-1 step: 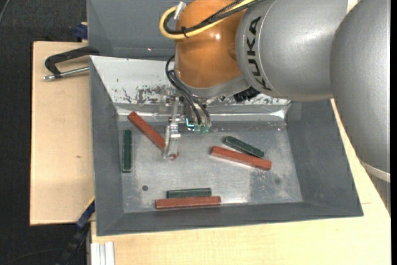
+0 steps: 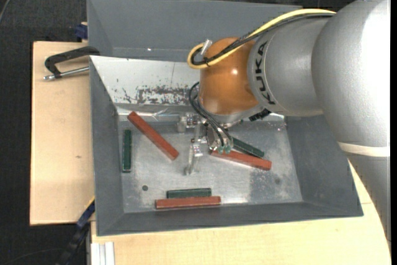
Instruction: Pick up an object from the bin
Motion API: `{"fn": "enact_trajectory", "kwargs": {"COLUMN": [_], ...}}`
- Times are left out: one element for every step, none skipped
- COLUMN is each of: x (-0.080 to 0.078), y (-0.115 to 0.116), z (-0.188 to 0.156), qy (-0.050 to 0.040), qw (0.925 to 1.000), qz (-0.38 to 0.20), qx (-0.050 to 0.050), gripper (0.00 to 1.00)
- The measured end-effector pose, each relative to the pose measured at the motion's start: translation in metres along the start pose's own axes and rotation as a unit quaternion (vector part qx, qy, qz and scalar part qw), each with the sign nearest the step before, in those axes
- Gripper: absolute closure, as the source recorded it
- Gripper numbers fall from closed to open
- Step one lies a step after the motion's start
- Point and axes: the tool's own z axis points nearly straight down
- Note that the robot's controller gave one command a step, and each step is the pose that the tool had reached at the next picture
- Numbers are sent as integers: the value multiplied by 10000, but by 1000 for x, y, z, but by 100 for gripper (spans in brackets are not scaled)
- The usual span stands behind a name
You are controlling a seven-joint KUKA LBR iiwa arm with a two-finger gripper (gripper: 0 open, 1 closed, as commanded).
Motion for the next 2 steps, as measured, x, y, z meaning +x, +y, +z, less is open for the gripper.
{"fn": "enact_trajectory", "kwargs": {"x": [6, 19], "y": [-68, -138], "z": [-8, -5], "qy": [-36, -43], "qw": [9986, 9762], "qz": [533, -2167], "qx": [-3, 5], "gripper": [0, 0]}}
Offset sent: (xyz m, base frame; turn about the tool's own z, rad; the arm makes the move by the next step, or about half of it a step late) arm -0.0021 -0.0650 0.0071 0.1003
